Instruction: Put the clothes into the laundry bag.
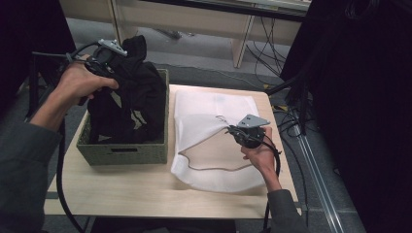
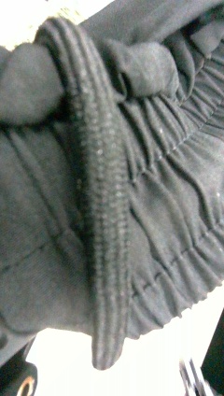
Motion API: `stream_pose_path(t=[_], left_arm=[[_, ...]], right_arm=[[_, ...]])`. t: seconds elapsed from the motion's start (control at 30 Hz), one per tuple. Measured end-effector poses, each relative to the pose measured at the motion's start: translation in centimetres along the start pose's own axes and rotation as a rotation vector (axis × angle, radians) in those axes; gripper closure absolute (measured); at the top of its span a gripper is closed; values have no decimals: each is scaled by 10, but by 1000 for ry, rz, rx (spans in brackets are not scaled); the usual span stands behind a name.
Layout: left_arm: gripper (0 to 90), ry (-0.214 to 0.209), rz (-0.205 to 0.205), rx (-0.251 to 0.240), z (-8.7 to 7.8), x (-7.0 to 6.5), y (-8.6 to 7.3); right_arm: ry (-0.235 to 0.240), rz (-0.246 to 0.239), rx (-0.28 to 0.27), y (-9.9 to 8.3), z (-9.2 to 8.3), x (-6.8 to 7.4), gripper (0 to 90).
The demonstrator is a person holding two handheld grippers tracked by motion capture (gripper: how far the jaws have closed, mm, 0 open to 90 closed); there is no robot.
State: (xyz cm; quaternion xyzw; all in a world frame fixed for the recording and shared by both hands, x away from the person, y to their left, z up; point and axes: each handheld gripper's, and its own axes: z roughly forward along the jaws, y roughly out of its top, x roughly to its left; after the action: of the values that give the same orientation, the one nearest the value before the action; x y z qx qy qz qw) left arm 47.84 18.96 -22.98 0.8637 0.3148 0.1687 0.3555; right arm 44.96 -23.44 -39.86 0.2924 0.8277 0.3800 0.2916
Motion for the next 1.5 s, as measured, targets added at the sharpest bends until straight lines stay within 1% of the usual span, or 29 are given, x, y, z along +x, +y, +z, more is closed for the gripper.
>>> stream_pose_path(t=[0.1, 0.17, 0.2, 0.23, 0.27, 0.3, 0.4, 0.43, 0.47, 0.5, 0.53, 0.57, 0.6, 0.63, 0.67, 0.7, 0.77, 0.8, 0.9, 0.93, 0.97, 1.0, 1.03, 1.07, 1.13, 1.23, 1.33, 1.37, 1.5], left_arm=[[693, -19, 21, -6, -7, -8, 3], [692, -49, 57, -14, -15, -23, 6], [692, -49, 57, -14, -15, -23, 6], [691, -71, 68, -20, -18, -31, 7], [691, -118, 88, -26, -21, -44, 6], [691, -118, 88, -26, -21, -44, 6], [690, -183, 122, -50, -24, -67, 2], [690, -214, 132, -55, -21, -80, 0], [691, -222, 133, -66, -19, -87, -2], [691, -222, 133, -66, -19, -87, -2], [691, -242, 173, -61, -13, -101, -5], [691, -242, 173, -61, -13, -101, -5], [691, -252, 170, -63, -10, -108, -7], [691, -285, 197, -63, -1, -119, -9], [691, -295, 199, -61, 4, -126, -11], [690, -318, 221, -44, 9, -132, -12], [690, -348, 244, -33, 22, -142, -15], [689, -348, 244, -33, 22, -142, -15], [689, -399, 290, 19, 52, -158, -19], [688, -399, 290, 19, 52, -158, -19], [688, -423, 287, 42, 67, -167, -21], [688, -423, 287, 42, 67, -167, -21], [687, -432, 309, 55, 80, -172, -20], [687, -432, 309, 55, 80, -172, -20], [687, -459, 307, 67, 98, -177, -20], [686, -466, 308, 79, 109, -183, -20], [684, -495, 321, 122, 129, -191, -18], [683, -495, 321, 122, 129, -191, -18], [681, -507, 290, 174, 157, -189, -14]], right_arm=[[1, 8, 4, 0, 0, 0, 871], [0, 8, 4, 0, 0, 0, 871], [0, 8, 4, 0, 0, 0, 871], [-3, -2, -2, 0, -1, -2, 871], [-4, 0, 3, 0, -1, -2, 871], [1, -2, 4, 1, -1, -3, 871], [-10, 7, -3, 1, -1, -5, 871], [-11, 9, -1, 1, -2, -6, 871], [-14, 2, -6, 1, -2, -7, 872], [-3, 21, 2, 1, -2, -7, 872], [-5, 24, 1, 1, -3, -7, 873], [-5, 24, 1, 1, -3, -7, 873], [-10, 25, -11, 1, -2, -8, 873], [-5, 27, -20, 1, -3, -10, 874], [-4, 35, -19, 1, -3, -10, 874], [-3, 37, -28, 2, -3, -12, 875], [-7, 42, -36, 2, -3, -14, 875], [-7, 42, -36, 2, -3, -14, 875], [2, 43, -48, 7, -5, -17, 877], [6, 50, -53, 8, -6, -16, 877], [8, 46, -53, 10, -7, -16, 878], [8, 46, -53, 10, -7, -16, 878], [7, 34, -54, 15, -8, -15, 879], [8, 31, -62, 16, -8, -15, 880], [10, 23, -61, 21, -8, -14, 881], [17, 7, -79, 28, -8, -12, 882], [23, 2, -86, 34, -8, -9, 882], [23, 2, -86, 34, -8, -9, 882], [43, -14, -99, 40, -8, -7, 882]])
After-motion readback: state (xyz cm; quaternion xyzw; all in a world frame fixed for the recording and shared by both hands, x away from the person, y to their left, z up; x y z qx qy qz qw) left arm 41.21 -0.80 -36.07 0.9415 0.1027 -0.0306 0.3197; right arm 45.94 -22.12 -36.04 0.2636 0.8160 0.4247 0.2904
